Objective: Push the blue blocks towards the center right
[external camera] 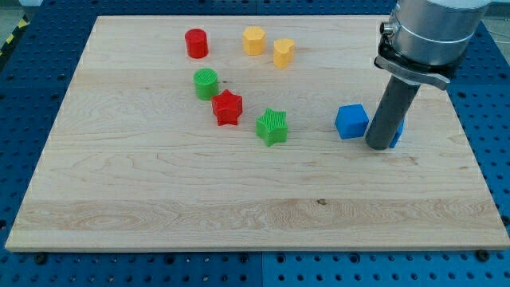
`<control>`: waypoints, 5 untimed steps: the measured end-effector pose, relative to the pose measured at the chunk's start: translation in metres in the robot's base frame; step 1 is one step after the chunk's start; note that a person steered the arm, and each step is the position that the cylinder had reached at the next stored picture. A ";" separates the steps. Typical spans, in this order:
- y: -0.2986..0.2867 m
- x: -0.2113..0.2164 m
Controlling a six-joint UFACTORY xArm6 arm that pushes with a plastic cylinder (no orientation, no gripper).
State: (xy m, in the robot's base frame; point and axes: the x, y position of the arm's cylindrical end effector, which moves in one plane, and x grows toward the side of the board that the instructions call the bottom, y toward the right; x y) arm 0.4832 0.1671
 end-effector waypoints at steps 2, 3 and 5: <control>0.007 0.000; 0.019 0.006; 0.032 0.014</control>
State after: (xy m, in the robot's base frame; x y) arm 0.4971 0.1989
